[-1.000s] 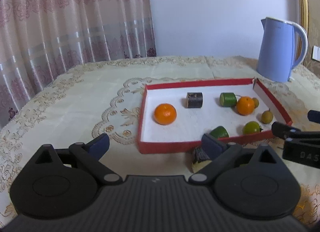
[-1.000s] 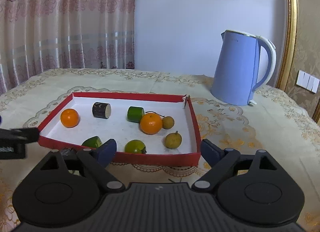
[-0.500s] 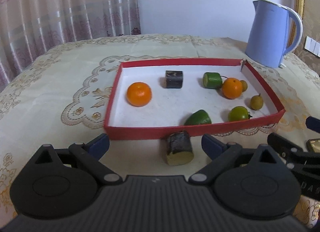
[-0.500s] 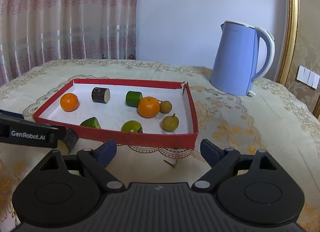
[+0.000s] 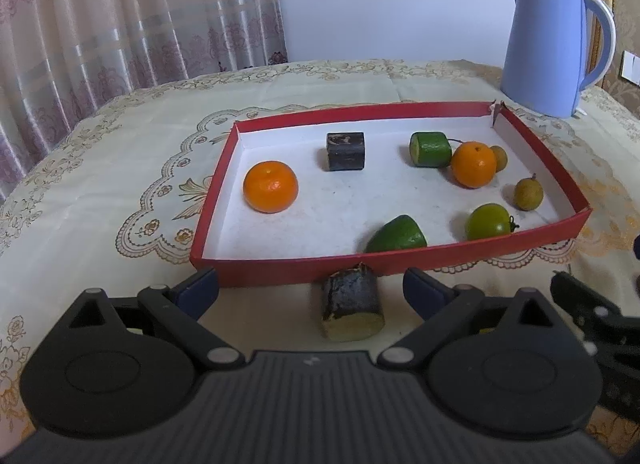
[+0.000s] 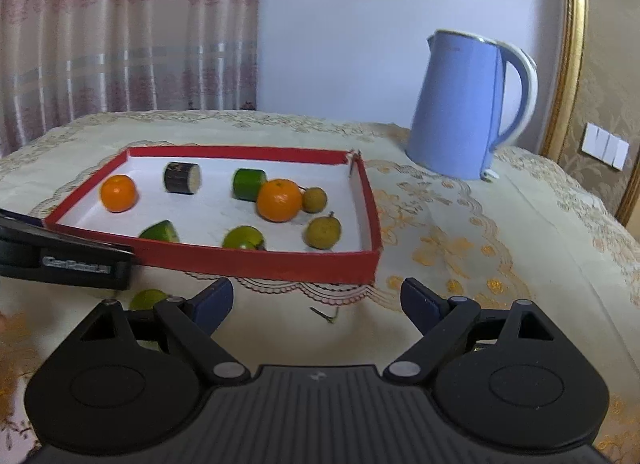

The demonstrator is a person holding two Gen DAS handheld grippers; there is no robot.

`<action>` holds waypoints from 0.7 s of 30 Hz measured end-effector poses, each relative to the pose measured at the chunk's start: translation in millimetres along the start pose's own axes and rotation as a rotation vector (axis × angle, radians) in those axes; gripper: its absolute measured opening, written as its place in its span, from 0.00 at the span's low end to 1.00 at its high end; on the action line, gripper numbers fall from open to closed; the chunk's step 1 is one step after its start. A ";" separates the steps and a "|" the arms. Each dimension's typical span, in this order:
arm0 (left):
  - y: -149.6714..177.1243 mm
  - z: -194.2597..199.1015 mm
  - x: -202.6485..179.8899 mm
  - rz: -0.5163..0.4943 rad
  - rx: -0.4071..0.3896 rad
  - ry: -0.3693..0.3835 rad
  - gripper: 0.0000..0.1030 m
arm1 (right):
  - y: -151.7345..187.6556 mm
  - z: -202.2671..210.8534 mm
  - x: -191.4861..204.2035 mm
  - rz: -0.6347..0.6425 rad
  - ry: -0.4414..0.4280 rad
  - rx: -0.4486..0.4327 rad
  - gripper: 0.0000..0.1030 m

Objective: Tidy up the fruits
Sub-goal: 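Lower the open left gripper around the dark log piece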

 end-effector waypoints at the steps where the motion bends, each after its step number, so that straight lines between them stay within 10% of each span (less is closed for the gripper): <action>1: -0.2 0.1 0.7 0.001 -0.003 -0.004 0.95 | 1.6 -4.9 -2.0 -0.003 0.019 0.008 0.89; 12: -2.7 10.1 -0.5 -0.022 -0.035 -0.029 0.96 | 3.4 -55.9 -1.5 0.056 0.158 0.074 1.00; 21: -8.5 17.7 0.3 -0.001 -0.066 -0.020 0.98 | 10.4 -60.6 -29.2 -0.183 -0.013 0.098 1.00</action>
Point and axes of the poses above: each gripper's, at about its wrist camera, not at the fingertips, and z roughly against the way its jaws point, x to its left, y to its underside, the point moved 9 cm from there along -z, roughly the way its jaws point
